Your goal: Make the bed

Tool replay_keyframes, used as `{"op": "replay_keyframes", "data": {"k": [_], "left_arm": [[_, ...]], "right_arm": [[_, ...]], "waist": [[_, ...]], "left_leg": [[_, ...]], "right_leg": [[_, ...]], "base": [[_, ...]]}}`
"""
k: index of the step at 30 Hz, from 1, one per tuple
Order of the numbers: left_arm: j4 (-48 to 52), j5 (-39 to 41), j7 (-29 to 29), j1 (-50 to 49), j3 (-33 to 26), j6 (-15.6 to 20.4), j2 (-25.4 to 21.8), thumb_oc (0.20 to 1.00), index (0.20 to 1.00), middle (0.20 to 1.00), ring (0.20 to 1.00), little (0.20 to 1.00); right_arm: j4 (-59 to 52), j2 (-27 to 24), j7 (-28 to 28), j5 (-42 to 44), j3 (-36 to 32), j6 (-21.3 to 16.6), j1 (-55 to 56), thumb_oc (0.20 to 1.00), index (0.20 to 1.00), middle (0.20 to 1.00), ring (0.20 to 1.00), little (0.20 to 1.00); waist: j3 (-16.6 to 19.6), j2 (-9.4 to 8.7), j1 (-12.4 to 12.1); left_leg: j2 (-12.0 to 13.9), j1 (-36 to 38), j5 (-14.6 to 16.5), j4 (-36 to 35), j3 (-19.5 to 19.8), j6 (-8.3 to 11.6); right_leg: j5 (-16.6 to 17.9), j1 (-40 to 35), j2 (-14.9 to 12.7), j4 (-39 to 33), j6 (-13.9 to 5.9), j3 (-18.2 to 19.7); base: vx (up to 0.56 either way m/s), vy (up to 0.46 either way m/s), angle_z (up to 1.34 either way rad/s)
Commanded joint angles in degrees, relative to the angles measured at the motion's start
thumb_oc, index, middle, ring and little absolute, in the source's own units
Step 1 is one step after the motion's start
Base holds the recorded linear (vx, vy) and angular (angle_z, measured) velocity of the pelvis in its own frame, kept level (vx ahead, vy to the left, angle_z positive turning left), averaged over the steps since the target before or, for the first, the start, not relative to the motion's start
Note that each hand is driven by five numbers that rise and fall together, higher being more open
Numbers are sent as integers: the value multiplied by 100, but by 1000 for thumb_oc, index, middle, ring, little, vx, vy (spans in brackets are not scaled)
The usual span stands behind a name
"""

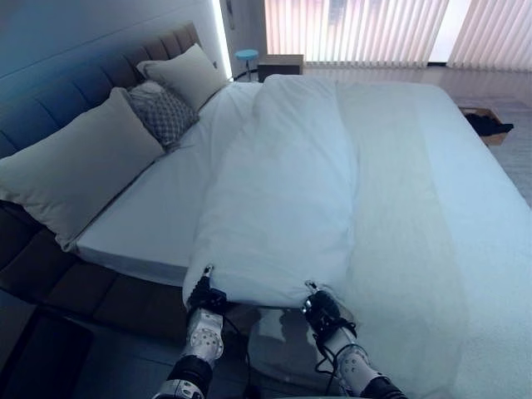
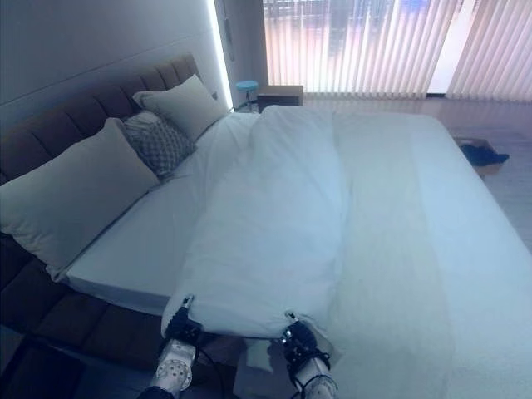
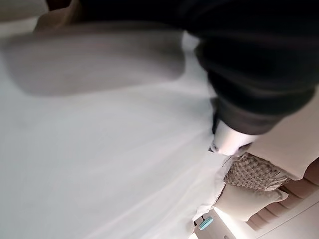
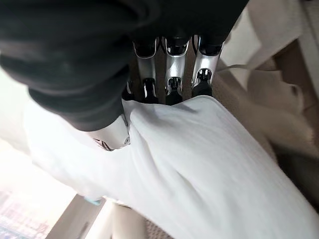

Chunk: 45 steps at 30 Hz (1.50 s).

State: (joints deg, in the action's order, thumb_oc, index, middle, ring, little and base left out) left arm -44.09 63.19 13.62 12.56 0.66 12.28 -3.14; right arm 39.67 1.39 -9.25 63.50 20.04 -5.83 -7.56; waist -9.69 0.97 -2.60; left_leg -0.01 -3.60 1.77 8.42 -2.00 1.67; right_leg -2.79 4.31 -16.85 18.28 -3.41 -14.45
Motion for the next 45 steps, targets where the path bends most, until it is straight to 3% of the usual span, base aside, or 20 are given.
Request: {"op": "replay_keyframes", "data": {"k": [1,3,6,7,8,9,11,13,16,20,21,23,26,32,35,37,39,43,44,45], "left_arm": [[575,-175,80,65,-932,701,-1154,200,200,200,200,200],[692,-175,65,0,-989,726,-1186,200,200,200,200,200],[721,-65,56,-54,-1090,791,-1137,200,200,200,200,200],[705,-68,72,-68,-1102,799,-1130,200,200,200,200,200],[651,-65,31,-138,-1029,747,-1042,200,200,200,200,200],[651,-65,30,-137,-1029,747,-1040,200,200,200,200,200],[692,-23,-20,-201,-1008,726,-942,200,200,200,200,200],[686,-54,-21,-271,-1019,714,-841,200,200,200,200,200],[670,64,19,-373,-1182,722,-801,200,200,200,200,200],[666,100,75,-377,-1227,747,-861,200,200,200,200,200],[683,105,89,-315,-1169,738,-892,200,200,200,200,200],[736,83,88,-278,-1114,734,-889,200,200,200,200,200],[1074,-128,88,-200,-961,705,-969,200,200,200,200,200],[2106,-546,73,82,-903,825,-1353,200,200,200,200,200],[2326,-560,85,135,-1032,947,-1532,200,200,200,200,200],[2283,-499,41,94,-1101,938,-1599,200,200,200,200,200],[2238,-438,22,120,-1175,990,-1714,200,200,200,200,200],[2155,-393,15,141,-1101,938,-1692,200,200,200,200,200],[2292,-393,-30,77,-1098,950,-1598,200,200,200,200,200],[2350,-405,-52,47,-1094,956,-1590,200,200,200,200,200]], "right_arm": [[-53,-380,128,-101,-207,-246,0,200,200,200,200,200],[-70,-337,201,-89,-63,-257,-64,200,200,200,200,200],[-37,-347,250,-36,39,-297,-175,200,200,200,200,200],[-46,-375,235,-29,51,-309,-172,200,200,200,200,200],[-98,-485,182,-58,36,-359,-78,200,200,200,200,200],[-101,-487,180,-58,35,-358,-77,200,200,200,200,200],[-209,-591,156,-54,37,-328,49,200,200,200,200,200],[-162,-695,124,-129,30,-311,62,200,200,200,200,200],[-110,-654,100,-140,-23,-271,118,200,200,200,200,200],[-53,-646,92,-169,10,-245,70,200,200,200,200,200],[-133,-644,85,-179,14,-217,47,200,200,200,200,200],[-192,-635,68,-166,12,-214,41,200,200,200,200,200],[-610,-672,110,-175,87,-192,-28,200,200,200,200,200],[-1695,-748,427,-377,318,-272,-466,200,200,200,200,200],[-1917,-670,505,-451,402,-324,-686,200,200,200,200,200],[-1932,-685,558,-431,445,-334,-727,200,200,200,200,200],[-1926,-706,625,-382,565,-368,-838,200,200,200,200,200],[-2010,-811,587,-429,539,-482,-751,200,200,200,200,200],[-2122,-873,575,-364,465,-447,-590,200,200,200,200,200],[-2130,-925,557,-375,495,-461,-570,200,200,200,200,200]], "waist": [[27,110,-160],[58,43,-273],[59,-91,-340],[51,-109,-348],[23,-160,-290],[37,-156,-283],[-116,-115,-306],[-173,-86,-353],[-85,-185,-330],[54,-160,-389],[92,-118,-356],[103,-95,-353],[187,-30,-337],[162,66,-302],[67,193,-395],[64,174,-374],[125,44,-415],[116,-2,-291],[64,-27,-271],[27,-6,-313]], "left_leg": [[-101,306,-115,-566,146,8],[-204,422,-151,-701,47,7],[-418,427,-195,-640,-10,62],[-455,409,-186,-566,-25,96],[-543,264,-165,-103,-46,289],[-541,232,-175,-88,-40,288],[-543,-150,-566,792,105,733],[-565,-168,-488,1066,384,731],[-126,-90,-71,939,338,332],[243,87,-195,203,825,324],[408,205,-294,-106,740,384],[428,244,-334,-181,725,412],[221,350,-171,-253,781,354],[-172,456,-23,-433,403,73],[-143,490,-94,-618,112,7],[-226,582,-152,-734,86,-11],[-423,496,-224,-696,40,35],[-476,391,-201,-424,118,160],[-503,231,-225,80,113,415],[-546,169,-273,269,280,470]], "right_leg": [[67,-139,498,131,-217,206],[-189,-266,886,-107,-123,-182],[-202,-249,1411,-518,-85,-272],[-201,-296,1455,-632,-50,-260],[-291,-586,1528,-930,113,-38],[-269,-571,1531,-946,116,-47],[-283,-582,1532,-823,229,65],[-321,-666,1563,-786,268,190],[-307,-727,1431,-940,186,245],[-347,-785,1397,-1081,83,394],[-377,-854,1305,-1103,39,331],[-386,-907,1240,-1125,17,291],[-313,-982,1013,-1134,-115,343],[152,-546,449,-664,-394,520],[171,-272,296,-182,-358,81],[-23,-269,674,-56,-285,104],[-192,-388,1258,-614,-124,136],[-256,-521,1546,-866,29,630],[-137,-623,1468,-1042,81,507],[-121,-683,1483,-1065,87,539]], "base": [[51,232,-29],[31,161,-21],[-26,79,-22],[-26,40,18],[-12,18,14],[-40,16,30],[-66,57,70],[-37,75,24],[13,74,-16],[70,157,-17],[61,210,2],[47,216,10],[74,375,11],[-22,342,-4],[-125,249,-32],[-34,142,-61],[-29,50,-21],[2,-11,16],[3,30,69],[-6,64,84]]}}
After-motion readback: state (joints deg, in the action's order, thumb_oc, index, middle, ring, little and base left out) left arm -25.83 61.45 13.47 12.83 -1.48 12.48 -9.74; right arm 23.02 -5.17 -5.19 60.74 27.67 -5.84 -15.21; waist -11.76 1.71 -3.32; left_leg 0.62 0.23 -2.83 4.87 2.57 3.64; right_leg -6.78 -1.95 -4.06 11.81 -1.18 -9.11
